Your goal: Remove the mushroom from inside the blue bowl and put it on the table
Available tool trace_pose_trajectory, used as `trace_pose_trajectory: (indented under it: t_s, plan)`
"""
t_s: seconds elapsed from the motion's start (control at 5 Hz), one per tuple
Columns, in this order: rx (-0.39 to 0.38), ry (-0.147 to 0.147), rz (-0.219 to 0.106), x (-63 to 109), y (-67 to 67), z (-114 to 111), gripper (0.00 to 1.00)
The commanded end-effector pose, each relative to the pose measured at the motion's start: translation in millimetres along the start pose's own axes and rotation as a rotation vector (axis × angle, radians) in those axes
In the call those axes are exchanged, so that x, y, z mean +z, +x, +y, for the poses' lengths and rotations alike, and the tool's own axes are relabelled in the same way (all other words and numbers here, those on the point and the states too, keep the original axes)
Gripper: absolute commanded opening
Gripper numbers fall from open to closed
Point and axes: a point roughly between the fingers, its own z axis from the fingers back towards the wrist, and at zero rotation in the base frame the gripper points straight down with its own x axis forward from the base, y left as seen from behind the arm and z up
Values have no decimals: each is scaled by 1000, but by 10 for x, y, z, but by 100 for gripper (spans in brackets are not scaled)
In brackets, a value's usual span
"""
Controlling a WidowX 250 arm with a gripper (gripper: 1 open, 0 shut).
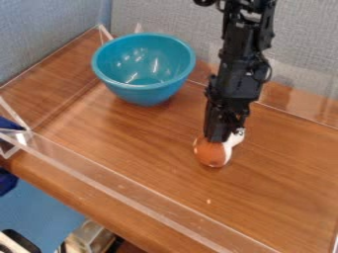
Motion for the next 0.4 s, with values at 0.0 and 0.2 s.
trace_pose_trajectory:
  t_s: [0.0,0.2]
  plan:
    - [-35,19,-27,20,-36,99,0]
    - [-65,13,-28,-63,-56,142,0]
